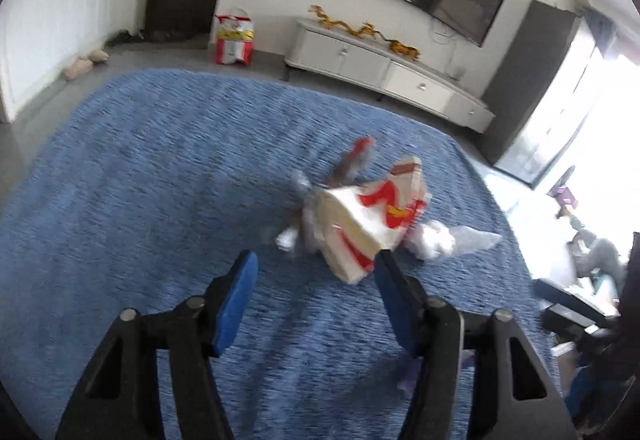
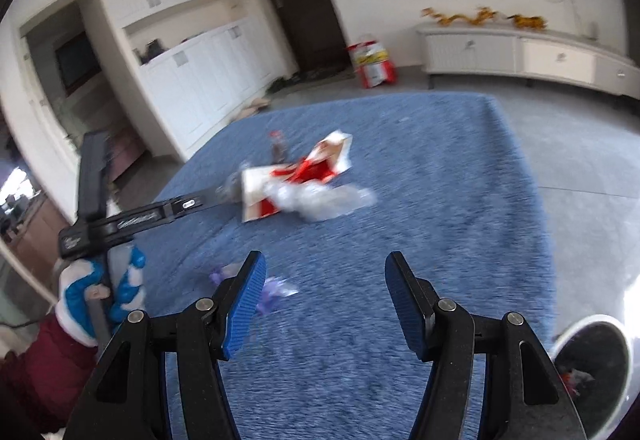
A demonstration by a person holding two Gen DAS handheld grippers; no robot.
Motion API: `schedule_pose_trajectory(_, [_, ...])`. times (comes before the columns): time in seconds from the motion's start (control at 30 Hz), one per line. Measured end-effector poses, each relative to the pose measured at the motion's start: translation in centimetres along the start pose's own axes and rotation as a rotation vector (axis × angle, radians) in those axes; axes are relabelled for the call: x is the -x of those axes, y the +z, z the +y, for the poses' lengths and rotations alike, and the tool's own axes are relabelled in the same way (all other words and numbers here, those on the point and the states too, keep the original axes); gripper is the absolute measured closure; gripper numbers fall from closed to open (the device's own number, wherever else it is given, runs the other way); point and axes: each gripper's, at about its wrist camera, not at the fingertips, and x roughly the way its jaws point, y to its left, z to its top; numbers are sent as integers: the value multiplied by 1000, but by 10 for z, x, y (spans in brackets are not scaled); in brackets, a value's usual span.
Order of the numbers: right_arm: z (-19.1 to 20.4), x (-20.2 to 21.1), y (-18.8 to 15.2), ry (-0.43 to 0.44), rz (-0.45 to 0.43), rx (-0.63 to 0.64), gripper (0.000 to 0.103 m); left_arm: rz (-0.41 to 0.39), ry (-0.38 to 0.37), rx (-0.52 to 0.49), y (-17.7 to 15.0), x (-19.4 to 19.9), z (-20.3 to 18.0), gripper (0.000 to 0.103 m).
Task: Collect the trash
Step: 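Grasp the red-and-white paper fry box with the left gripper while the right gripper grasps the purple wrapper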
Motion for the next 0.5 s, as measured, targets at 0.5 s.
schedule_pose_trajectory(0.5, [36,-39,-9,128,90,203,38,83,-148,258,9,-46,6,44])
